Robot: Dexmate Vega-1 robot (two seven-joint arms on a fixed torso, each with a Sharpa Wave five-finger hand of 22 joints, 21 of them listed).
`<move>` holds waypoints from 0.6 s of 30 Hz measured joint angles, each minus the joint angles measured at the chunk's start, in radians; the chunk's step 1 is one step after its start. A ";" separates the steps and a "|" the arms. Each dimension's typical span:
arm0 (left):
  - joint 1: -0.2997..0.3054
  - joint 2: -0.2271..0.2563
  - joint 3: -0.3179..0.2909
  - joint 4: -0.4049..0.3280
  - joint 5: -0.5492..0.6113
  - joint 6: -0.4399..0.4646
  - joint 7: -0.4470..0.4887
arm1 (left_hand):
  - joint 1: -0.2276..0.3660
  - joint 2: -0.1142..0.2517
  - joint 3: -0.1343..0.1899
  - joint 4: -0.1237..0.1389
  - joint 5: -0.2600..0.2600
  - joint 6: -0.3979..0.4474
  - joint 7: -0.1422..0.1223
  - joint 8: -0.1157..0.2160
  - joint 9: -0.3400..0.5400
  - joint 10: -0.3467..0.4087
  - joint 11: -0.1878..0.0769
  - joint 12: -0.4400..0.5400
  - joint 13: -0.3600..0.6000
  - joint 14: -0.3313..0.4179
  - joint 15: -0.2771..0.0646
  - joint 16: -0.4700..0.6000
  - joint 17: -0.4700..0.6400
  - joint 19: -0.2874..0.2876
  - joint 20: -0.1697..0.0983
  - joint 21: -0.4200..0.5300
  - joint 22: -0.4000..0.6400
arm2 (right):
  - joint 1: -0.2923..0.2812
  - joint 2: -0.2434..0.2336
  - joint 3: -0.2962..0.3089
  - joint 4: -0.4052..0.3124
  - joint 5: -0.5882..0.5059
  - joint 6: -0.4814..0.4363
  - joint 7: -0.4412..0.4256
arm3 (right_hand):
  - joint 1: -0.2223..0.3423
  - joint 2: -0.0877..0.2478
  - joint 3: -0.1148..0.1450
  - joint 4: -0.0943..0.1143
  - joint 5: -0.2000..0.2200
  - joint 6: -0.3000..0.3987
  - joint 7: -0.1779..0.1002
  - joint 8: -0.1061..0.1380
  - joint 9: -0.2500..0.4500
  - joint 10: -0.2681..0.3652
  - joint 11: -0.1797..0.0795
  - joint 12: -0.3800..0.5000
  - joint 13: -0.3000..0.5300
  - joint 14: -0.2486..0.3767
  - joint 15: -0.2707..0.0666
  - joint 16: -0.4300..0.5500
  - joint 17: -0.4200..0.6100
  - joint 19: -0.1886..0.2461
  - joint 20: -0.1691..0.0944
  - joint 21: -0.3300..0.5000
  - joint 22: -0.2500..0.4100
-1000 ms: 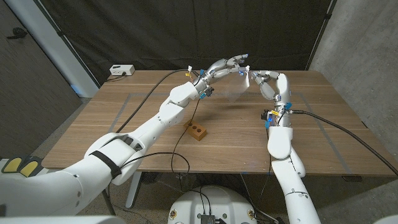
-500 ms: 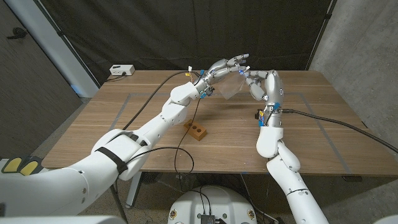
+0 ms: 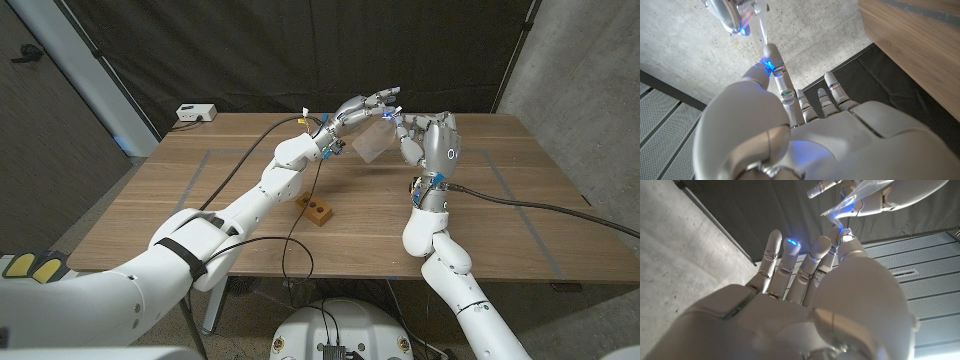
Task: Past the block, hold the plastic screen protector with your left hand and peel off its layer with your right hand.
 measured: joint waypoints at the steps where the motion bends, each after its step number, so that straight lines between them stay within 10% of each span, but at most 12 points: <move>1: 0.000 0.000 0.000 0.000 -0.001 0.001 0.000 | 0.000 0.000 0.000 0.000 0.000 0.000 0.000 0.000 0.003 0.002 0.002 0.000 0.000 0.000 0.000 0.000 0.000 0.000 0.000 0.000 0.000 | -0.004 0.026 0.020 0.004 -0.022 0.008 -0.007 | -0.004 -0.004 0.004 0.000 0.002 0.002 0.001 0.003 0.000 0.000 0.000 0.004 0.007 0.000 0.000 0.000 0.000 0.000 0.000 0.000 -0.003; 9: 0.007 -0.012 -0.011 -0.002 -0.025 0.017 -0.012 | 0.001 0.001 0.003 -0.003 0.008 0.002 0.009 0.006 0.012 0.003 0.003 0.000 0.000 0.000 0.000 0.000 0.000 0.000 0.000 0.007 -0.002 | -0.016 0.141 0.077 0.029 -0.243 0.058 -0.055 | -0.009 -0.009 0.025 -0.005 0.030 0.015 0.003 0.009 0.000 0.011 0.000 0.038 0.067 0.007 -0.003 0.000 0.000 0.009 -0.002 0.009 -0.020; 18: 0.013 -0.014 -0.015 -0.014 -0.037 0.036 -0.024 | 0.001 0.001 0.010 -0.001 0.015 0.008 0.016 0.006 0.013 0.008 -0.002 0.000 0.000 0.000 0.000 0.000 0.000 0.000 0.000 0.015 -0.005 | 0.005 0.143 0.057 0.068 -0.315 0.057 -0.071 | -0.019 -0.019 0.037 -0.007 0.042 0.019 0.005 0.012 0.000 0.012 0.002 0.038 0.078 0.007 -0.003 0.000 0.000 0.009 -0.002 0.028 -0.032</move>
